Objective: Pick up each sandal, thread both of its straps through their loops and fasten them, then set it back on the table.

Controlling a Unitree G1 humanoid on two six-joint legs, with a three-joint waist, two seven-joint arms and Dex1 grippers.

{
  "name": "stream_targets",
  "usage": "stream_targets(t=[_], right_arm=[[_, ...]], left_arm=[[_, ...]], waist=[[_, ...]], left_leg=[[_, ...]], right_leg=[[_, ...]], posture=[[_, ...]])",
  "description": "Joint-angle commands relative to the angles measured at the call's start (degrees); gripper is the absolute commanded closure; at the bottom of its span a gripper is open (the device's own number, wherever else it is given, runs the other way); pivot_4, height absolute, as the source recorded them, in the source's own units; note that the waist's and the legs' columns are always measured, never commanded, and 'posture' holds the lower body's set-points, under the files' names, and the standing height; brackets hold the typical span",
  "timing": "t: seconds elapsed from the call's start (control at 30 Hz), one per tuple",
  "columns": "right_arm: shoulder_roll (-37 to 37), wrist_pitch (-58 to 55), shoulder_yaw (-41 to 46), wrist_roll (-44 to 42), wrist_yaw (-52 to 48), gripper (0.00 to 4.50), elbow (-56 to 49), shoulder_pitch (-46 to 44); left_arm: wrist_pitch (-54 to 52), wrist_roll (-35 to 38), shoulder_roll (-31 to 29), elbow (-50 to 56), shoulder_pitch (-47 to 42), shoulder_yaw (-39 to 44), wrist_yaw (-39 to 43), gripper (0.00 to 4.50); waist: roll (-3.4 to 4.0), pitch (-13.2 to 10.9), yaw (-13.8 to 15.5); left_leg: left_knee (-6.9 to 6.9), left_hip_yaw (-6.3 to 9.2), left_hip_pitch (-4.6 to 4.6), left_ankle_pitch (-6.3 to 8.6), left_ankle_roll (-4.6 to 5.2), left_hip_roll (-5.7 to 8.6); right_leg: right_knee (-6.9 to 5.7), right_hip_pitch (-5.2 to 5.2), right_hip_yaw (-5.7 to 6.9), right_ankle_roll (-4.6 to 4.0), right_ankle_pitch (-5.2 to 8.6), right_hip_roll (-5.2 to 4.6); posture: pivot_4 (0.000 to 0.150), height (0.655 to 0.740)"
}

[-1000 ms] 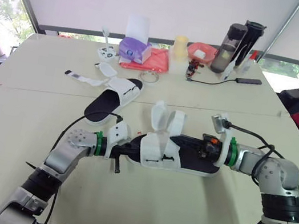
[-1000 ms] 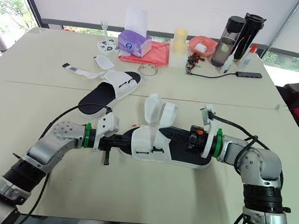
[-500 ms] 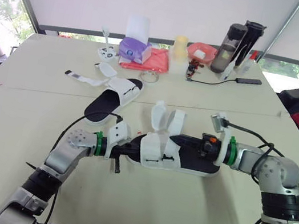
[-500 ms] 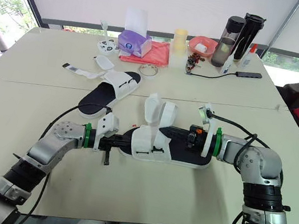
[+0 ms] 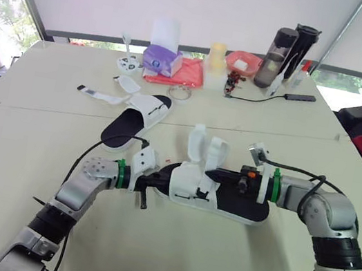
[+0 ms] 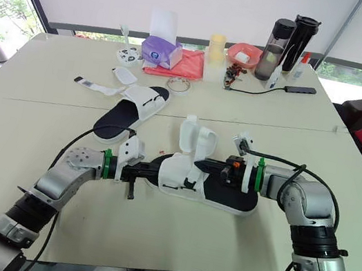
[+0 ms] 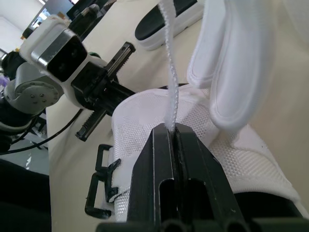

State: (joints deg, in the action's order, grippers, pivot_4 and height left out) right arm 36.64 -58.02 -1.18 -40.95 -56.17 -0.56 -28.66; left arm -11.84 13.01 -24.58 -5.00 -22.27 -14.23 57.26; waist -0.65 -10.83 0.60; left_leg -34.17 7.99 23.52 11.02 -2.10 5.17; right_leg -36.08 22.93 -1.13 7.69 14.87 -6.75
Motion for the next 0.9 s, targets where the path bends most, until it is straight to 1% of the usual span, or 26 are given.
stream_targets(t=[0.03,0.23,0.37,0.5,0.67,0.9], right_arm=[[0.3,-2.3,0.7,-2.5,-1.3,4.47,-3.4,1.2],[0.5,0.9,-1.3,1.0,-0.3,4.47,-5.2,2.0],[-0.1,3.3,-1.3,2.7,0.5,4.47,-4.0,1.5],[-2.0,8.3,-1.7,6.4,2.2,4.47,-0.8,0.2],[-3.5,12.5,-3.0,9.7,1.9,4.47,2.5,-1.0],[-3.2,13.4,-2.9,10.0,-0.5,4.47,4.2,-2.3]], left_arm=[[-0.4,-1.1,-0.6,-0.9,0.7,0.1,-0.3,4.50],[-0.6,-1.1,-0.6,-0.8,0.8,-0.1,-0.4,4.50],[-0.9,-0.8,-0.6,-0.7,0.7,-0.1,0.0,4.50],[-4.9,2.6,-3.0,5.2,2.6,-1.8,5.8,4.50],[-6.8,2.5,-3.7,6.4,2.7,-2.4,6.7,4.50],[-9.1,3.2,-3.9,7.8,2.9,-3.5,8.5,4.50]], waist=[[0.00,0.0,-0.1],[0.00,0.0,-0.4],[0.00,0.0,-0.4],[0.00,0.0,-0.9],[0.00,0.0,-1.3],[0.00,0.0,-1.2]], left_leg=[[0.00,0.00,0.00,0.00,0.00,0.00],[0.01,0.00,0.00,0.00,0.00,-0.02],[0.01,-0.01,0.00,0.00,0.00,-0.01],[0.01,-0.04,0.00,0.00,0.00,-0.02],[0.01,0.00,0.00,0.00,0.00,-0.01],[0.01,0.03,-0.01,0.00,0.00,0.00]], right_leg=[[0.00,0.00,0.00,0.00,0.00,0.00],[-0.01,0.03,0.00,0.01,0.00,0.01],[-0.01,0.02,0.00,0.01,0.00,0.01],[-0.01,0.02,0.00,0.01,0.00,0.03],[-0.01,0.00,-0.01,0.00,0.00,0.01],[-0.01,0.00,-0.01,0.01,0.00,0.01]], posture=[[0.150,0.7400],[0.150,0.7400],[0.150,0.7400],[0.150,0.7400],[0.150,0.7400],[0.150,0.7400]])
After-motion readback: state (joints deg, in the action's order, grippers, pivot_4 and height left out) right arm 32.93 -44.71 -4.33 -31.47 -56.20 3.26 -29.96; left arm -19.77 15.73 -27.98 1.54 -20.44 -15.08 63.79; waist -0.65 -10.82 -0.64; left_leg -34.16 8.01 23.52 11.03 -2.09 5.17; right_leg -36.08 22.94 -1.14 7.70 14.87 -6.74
